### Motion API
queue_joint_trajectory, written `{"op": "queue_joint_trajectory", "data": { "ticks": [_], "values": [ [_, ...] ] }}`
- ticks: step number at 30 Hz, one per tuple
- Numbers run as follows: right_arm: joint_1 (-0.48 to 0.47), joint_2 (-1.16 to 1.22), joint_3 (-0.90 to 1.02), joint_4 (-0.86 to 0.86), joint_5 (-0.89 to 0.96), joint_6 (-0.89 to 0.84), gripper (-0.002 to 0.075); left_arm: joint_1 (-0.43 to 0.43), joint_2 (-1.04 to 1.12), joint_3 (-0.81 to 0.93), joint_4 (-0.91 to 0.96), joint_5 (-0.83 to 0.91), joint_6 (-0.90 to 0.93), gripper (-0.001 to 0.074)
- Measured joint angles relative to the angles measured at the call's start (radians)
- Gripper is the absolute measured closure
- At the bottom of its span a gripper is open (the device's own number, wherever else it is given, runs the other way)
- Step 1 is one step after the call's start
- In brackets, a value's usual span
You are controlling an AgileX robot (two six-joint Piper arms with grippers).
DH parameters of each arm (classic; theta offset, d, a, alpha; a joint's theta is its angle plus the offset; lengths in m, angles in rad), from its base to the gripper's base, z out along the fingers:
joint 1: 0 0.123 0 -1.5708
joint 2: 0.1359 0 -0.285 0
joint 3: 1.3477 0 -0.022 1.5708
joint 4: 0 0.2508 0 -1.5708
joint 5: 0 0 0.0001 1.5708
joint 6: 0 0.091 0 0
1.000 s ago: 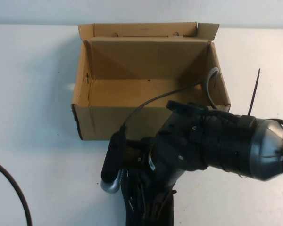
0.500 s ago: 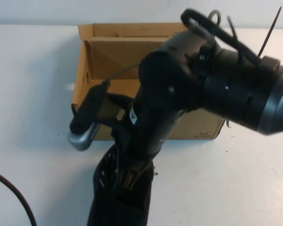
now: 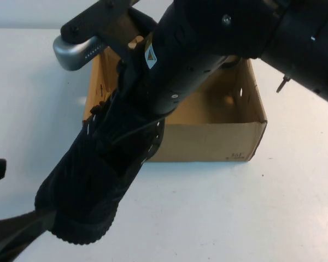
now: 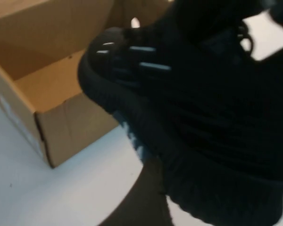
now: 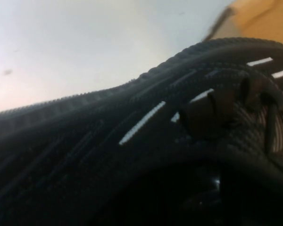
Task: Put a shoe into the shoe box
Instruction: Hand over the shoe
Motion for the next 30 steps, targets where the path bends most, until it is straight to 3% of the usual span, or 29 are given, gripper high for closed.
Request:
{"op": "queue_joint_trajectory", "data": {
  "ticks": [13,22,30],
  "values": [
    [-0.002,0.071,-0.033,-0.043,0.008,0.141,0.0718,0.0,0.0,-0.002,-0.076,0.008,0.187,0.0082],
    [-0.002,0.117,-0.182,-0.025,0.015,0.156,0.072,0.0,0.015,-0.002,-0.069,-0.011,0.212,0.0082],
    [-0.002,0.13,-0.197,-0.023,0.015,0.157,0.072,0.0,0.092,-0.002,-0.069,-0.095,0.289,0.0082]
  ]
}}
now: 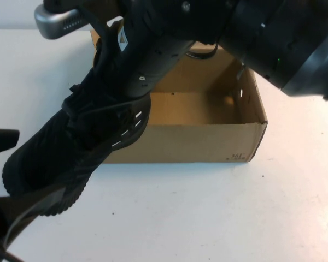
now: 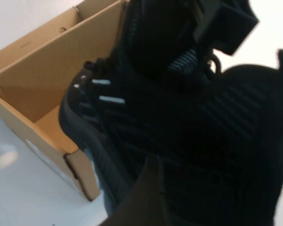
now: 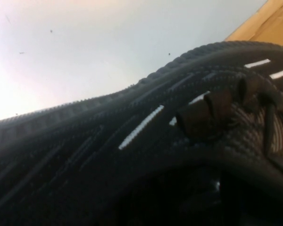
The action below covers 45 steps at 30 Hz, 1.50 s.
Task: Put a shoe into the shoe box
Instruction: Hand over the shoe
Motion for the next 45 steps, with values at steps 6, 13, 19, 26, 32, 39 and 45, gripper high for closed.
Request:
{"op": "queue_joint_trajectory", "data": {
  "ticks": [6,13,19,26,32,39,45],
  "values": [
    [0.0,0.028,0.0,0.012,0.0,0.002,0.072,0.0,0.063,0.0,0.0,-0.019,0.054,0.0082],
    [-0.02,0.035,0.0,0.051,0.0,0.002,0.0722,0.0,0.097,0.0,-0.011,-0.023,0.059,0.0082],
    [-0.066,0.037,0.0,0.122,0.0,0.002,0.0722,-0.025,0.108,0.0,-0.011,-0.025,0.059,0.0082],
    [-0.07,0.039,0.0,0.144,0.002,-0.007,0.0722,-0.05,0.173,0.0,-0.007,-0.058,0.049,0.0082],
    [-0.072,0.039,0.0,0.166,0.006,-0.038,0.0722,-0.05,0.216,0.0,-0.007,-0.086,0.049,0.0111],
    [-0.074,0.039,0.0,0.17,0.012,-0.057,0.0722,-0.05,0.226,-0.001,-0.03,-0.084,0.048,0.0489],
    [-0.074,0.04,0.0,0.167,0.016,-0.076,0.0722,-0.05,0.226,-0.001,-0.048,-0.082,0.048,0.066]
  ]
}}
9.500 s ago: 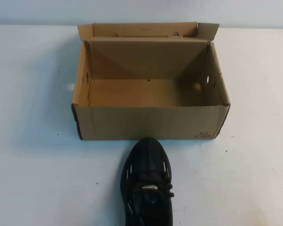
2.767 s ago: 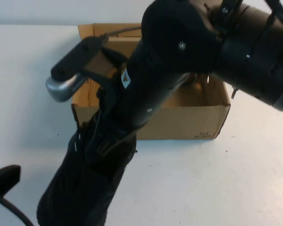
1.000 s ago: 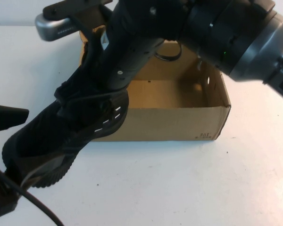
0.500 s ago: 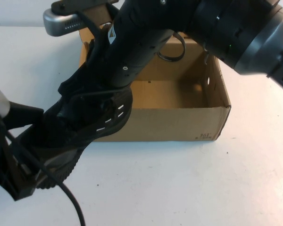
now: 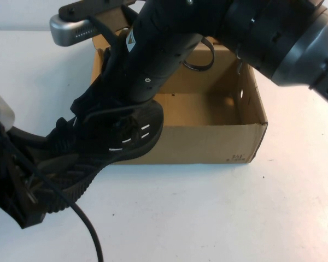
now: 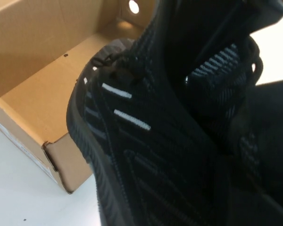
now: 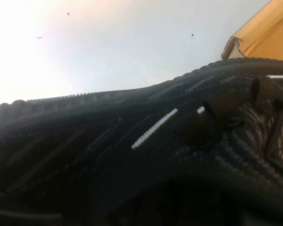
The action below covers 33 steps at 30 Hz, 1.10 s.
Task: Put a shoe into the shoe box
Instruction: Hand over the shoe
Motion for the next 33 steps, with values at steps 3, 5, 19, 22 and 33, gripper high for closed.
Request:
{"op": "queue_joint_trajectory", "data": {
  "ticks": [3,5,19,22,33],
  "values": [
    [0.0,0.0,0.0,0.0,0.0,-0.008,0.0721,0.0,0.0,0.0,0.0,0.0,-0.002,0.066],
    [0.0,0.0,0.0,0.0,0.0,-0.015,0.0706,0.0,0.0,0.0,0.0,0.0,-0.004,0.066],
    [0.0,-0.014,-0.044,0.147,-0.019,-0.274,0.0265,0.0,0.008,0.0,0.002,0.02,0.001,0.0666],
    [0.0,-0.019,-0.099,0.152,-0.023,-0.353,0.026,0.0,0.002,0.0,-0.013,0.02,0.035,0.0666],
    [0.0,-0.104,-0.198,0.049,-0.023,-0.58,0.0256,0.0,-0.004,-0.115,-0.025,0.063,0.075,0.0666]
  ]
}}
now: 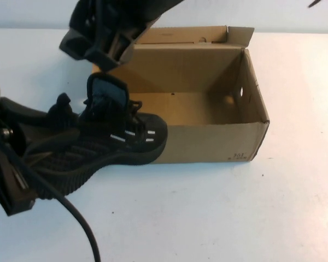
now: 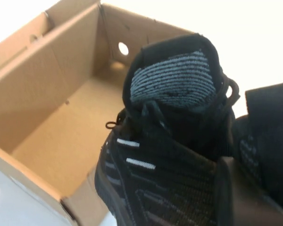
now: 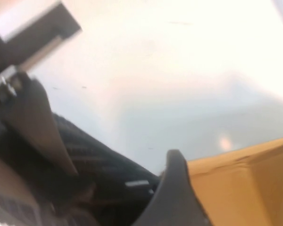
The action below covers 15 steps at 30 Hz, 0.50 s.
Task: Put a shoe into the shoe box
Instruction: Hand over the shoe
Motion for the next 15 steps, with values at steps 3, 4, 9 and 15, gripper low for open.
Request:
{"op": "queue_joint_trajectory", "data": {
  "ticks": [3,4,9,15],
  "values": [
    [0.0,-0.03,0.001,-0.025,0.0,-0.051,0.0256,0.0,0.0,-0.029,0.0,0.005,0.003,0.0668],
    [0.0,-0.04,0.001,-0.034,0.0,-0.068,0.0256,0.0,0.0,-0.035,0.0,0.005,0.003,0.0669],
    [-0.007,-0.119,0.04,-0.068,0.004,-0.13,0.0256,0.0,0.0,-0.048,-0.019,0.034,0.017,0.0669],
    [-0.06,-0.25,0.239,-0.087,0.004,-0.146,0.0256,0.0,0.0,-0.048,-0.097,0.118,0.077,0.0669]
  ]
}}
